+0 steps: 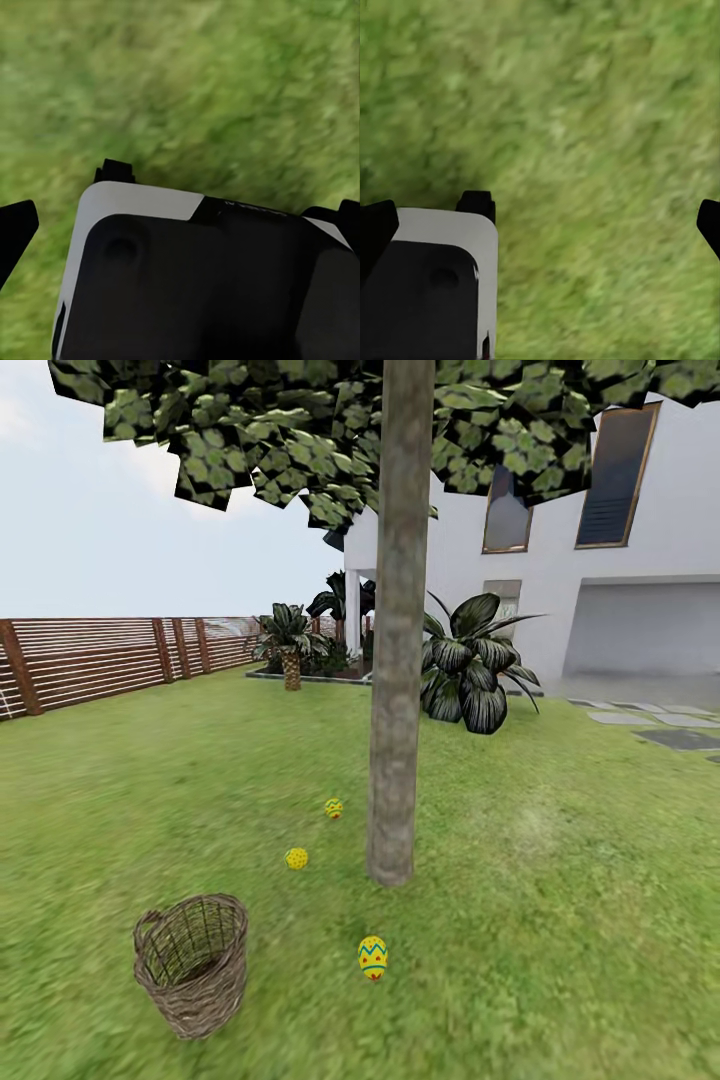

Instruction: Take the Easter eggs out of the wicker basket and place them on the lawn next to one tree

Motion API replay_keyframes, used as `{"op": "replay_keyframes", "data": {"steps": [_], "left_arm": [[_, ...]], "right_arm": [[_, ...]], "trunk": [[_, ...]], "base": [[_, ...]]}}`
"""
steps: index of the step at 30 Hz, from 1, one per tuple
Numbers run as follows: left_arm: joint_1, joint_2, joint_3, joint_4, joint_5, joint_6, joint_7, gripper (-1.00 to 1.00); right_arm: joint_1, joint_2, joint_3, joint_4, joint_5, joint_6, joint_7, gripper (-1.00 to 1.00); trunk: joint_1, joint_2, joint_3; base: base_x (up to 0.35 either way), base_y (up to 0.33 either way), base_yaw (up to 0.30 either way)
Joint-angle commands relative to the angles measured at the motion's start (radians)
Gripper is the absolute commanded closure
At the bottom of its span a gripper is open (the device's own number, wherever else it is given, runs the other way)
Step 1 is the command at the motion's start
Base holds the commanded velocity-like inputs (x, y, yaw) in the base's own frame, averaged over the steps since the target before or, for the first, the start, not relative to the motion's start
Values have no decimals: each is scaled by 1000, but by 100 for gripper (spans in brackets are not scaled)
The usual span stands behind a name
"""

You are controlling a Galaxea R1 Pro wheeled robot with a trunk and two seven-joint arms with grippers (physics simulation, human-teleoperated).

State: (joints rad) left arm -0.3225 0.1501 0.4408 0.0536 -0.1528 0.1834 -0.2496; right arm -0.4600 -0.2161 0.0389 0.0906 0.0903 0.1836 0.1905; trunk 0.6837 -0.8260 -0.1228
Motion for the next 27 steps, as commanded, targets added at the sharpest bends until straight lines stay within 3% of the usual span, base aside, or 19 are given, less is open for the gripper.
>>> {"op": "replay_keyframes", "data": {"steps": [1,8,16,27], "left_arm": [[-1,1,9,2,-10,2,-2,-100],[22,-2,9,2,-10,1,-3,-100],[55,-1,10,2,-9,-6,-3,-100],[128,-8,11,2,-6,-9,-5,-100]], "right_arm": [[-1,0,3,1,9,1,4,-100],[7,2,3,3,10,2,4,-100],[75,4,3,3,8,-21,3,-100],[139,34,3,3,8,-39,-25,-100]], "trunk": [[-4,6,2],[-31,55,24],[-61,111,49],[-103,188,83]], "base": [[0,0,0],[0,0,0],[0,0,0],[0,0,0]]}}
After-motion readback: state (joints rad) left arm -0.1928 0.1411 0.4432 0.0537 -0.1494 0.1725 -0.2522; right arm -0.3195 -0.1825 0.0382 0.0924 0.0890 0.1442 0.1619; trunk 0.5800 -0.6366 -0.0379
